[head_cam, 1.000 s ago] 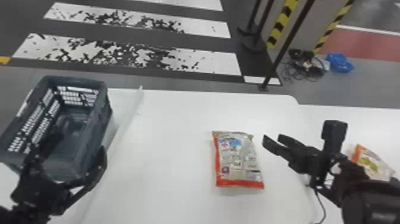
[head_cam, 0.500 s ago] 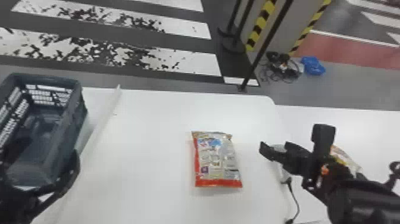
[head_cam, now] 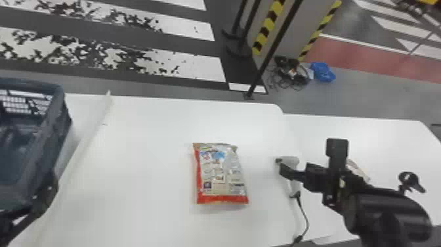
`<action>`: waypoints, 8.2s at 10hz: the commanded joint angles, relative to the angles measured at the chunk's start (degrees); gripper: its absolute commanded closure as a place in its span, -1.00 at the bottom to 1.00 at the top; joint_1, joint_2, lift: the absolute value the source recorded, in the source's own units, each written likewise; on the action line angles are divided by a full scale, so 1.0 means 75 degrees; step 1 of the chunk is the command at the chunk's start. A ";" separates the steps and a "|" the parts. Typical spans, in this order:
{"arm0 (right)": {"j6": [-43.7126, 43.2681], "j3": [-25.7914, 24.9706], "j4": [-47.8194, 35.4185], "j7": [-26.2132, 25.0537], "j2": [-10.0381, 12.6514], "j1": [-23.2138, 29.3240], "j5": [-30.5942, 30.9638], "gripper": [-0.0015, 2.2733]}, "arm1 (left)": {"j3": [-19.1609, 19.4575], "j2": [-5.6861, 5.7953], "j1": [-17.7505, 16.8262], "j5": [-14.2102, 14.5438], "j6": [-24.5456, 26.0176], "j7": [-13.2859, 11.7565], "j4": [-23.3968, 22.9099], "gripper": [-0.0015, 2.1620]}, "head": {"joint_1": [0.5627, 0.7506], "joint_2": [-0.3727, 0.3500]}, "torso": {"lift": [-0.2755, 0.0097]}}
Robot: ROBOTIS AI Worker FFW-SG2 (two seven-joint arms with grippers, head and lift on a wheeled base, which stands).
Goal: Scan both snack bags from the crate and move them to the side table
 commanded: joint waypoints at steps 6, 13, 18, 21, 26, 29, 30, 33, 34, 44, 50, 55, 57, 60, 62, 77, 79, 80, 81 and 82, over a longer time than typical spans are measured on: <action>-0.0033 0.0249 0.1954 0.0731 -0.0624 -0.0949 0.0241 -0.93 | -0.0027 -0.0016 -0.0043 0.0000 0.0012 0.0029 0.0217 -0.91 | 0.41 -0.94 | 0.73; -0.0127 0.1339 0.3677 0.1270 -0.1151 -0.2249 0.0932 -0.84 | -0.0027 -0.0004 -0.0055 0.0035 -0.0152 0.0029 0.0369 -0.91 | 0.41 -0.94 | 0.73; 0.0318 0.1632 0.4040 0.1610 -0.1257 -0.2554 0.1401 0.45 | -0.0027 0.0008 -0.0066 0.0059 -0.0199 0.0017 0.0405 -0.91 | 0.41 -0.94 | 0.73; 0.0435 0.1538 0.3829 0.1680 -0.1198 -0.2472 0.1366 0.78 | -0.0015 0.0008 -0.0066 0.0059 -0.0223 0.0017 0.0428 -0.91 | 0.41 -0.94 | 0.73; 0.2685 0.0835 0.0665 0.1692 -0.0612 -0.0820 0.1061 0.95 | 0.0008 -0.0016 -0.0090 0.0059 -0.0223 0.0017 0.0475 -0.91 | 0.41 -0.94 | 0.73; 0.3271 0.0835 -0.0823 0.1739 -0.0190 -0.0128 0.1026 0.97 | -0.0015 -0.0016 -0.0125 0.0047 -0.0223 0.0017 0.0487 -0.91 | 0.41 -0.92 | 0.73; 0.3459 0.0882 -0.1280 0.1739 -0.0132 0.0059 0.0944 0.97 | -0.0015 -0.0016 -0.0125 0.0047 -0.0223 0.0017 0.0487 -0.91 | 0.41 -0.89 | 0.73; 0.3764 0.1046 -0.2054 0.1739 0.0009 0.0305 0.0897 0.97 | -0.0015 -0.0004 -0.0137 0.0035 -0.0199 0.0017 0.0510 -0.91 | 0.41 -0.71 | 0.73; 0.3904 0.1140 -0.2159 0.1727 0.0021 0.0305 0.0897 0.97 | -0.0015 -0.0004 -0.0137 0.0035 -0.0199 0.0005 0.0510 -0.91 | 0.41 -0.70 | 0.73; 0.4396 0.2124 -0.1854 0.1669 0.0115 -0.0445 0.1260 0.97 | -0.0003 0.0008 -0.0125 0.0059 -0.0199 0.0005 0.0533 -0.91 | 0.41 -0.46 | 0.73; 0.4232 0.2113 -0.1714 0.1645 0.0161 -0.0574 0.1319 0.97 | -0.0003 -0.0039 -0.0137 0.0047 -0.0199 0.0017 0.0557 -0.91 | 0.41 -0.43 | 0.73; 0.3248 0.1292 -0.1245 0.1552 -0.0096 -0.0574 0.1424 0.97 | -0.0003 -0.0039 -0.0148 0.0047 -0.0223 0.0017 0.0580 -0.91 | 0.41 -0.56 | 0.73; 0.2615 0.1140 -0.0636 0.1470 -0.0331 -0.0644 0.1506 0.97 | -0.0003 -0.0051 -0.0148 0.0047 -0.0223 0.0017 0.0592 -0.91 | 0.41 -0.72 | 0.73; 0.1865 0.1140 0.0407 0.1270 -0.0577 -0.0949 0.1647 0.97 | -0.0003 -0.0051 -0.0148 0.0047 -0.0199 0.0017 0.0592 -0.91 | 0.41 -0.90 | 0.73; 0.1560 0.1163 0.0876 0.1259 -0.0635 -0.1124 0.1682 0.97 | -0.0015 -0.0063 -0.0148 0.0035 -0.0199 0.0017 0.0580 -0.91 | 0.41 -0.94 | 0.73; 0.0857 0.1644 0.2001 0.1095 -0.0635 -0.1535 0.1846 0.95 | -0.0003 -0.0039 -0.0125 0.0047 -0.0223 0.0017 0.0569 -0.91 | 0.41 -0.94 | 0.73; 0.0740 0.1656 0.2024 0.1071 -0.0600 -0.1535 0.1846 0.81 | -0.0003 -0.0039 -0.0125 0.0047 -0.0223 0.0017 0.0569 -0.91 | 0.41 -0.94 | 0.73; 0.0717 0.1656 0.2024 0.1071 -0.0600 -0.1535 0.1835 0.56 | -0.0003 -0.0039 -0.0125 0.0047 -0.0223 0.0017 0.0557 -0.91 | 0.41 -0.94 | 0.73; 0.0717 0.1656 0.2024 0.1071 -0.0600 -0.1523 0.1835 0.22 | -0.0003 -0.0027 -0.0125 0.0047 -0.0223 0.0017 0.0545 -0.91 | 0.41 -0.94 | 0.73; 0.0693 0.1656 0.2024 0.1071 -0.0589 -0.1523 0.1835 0.04 | -0.0003 -0.0027 -0.0125 0.0047 -0.0223 0.0017 0.0533 -0.91 | 0.41 -0.94 | 0.73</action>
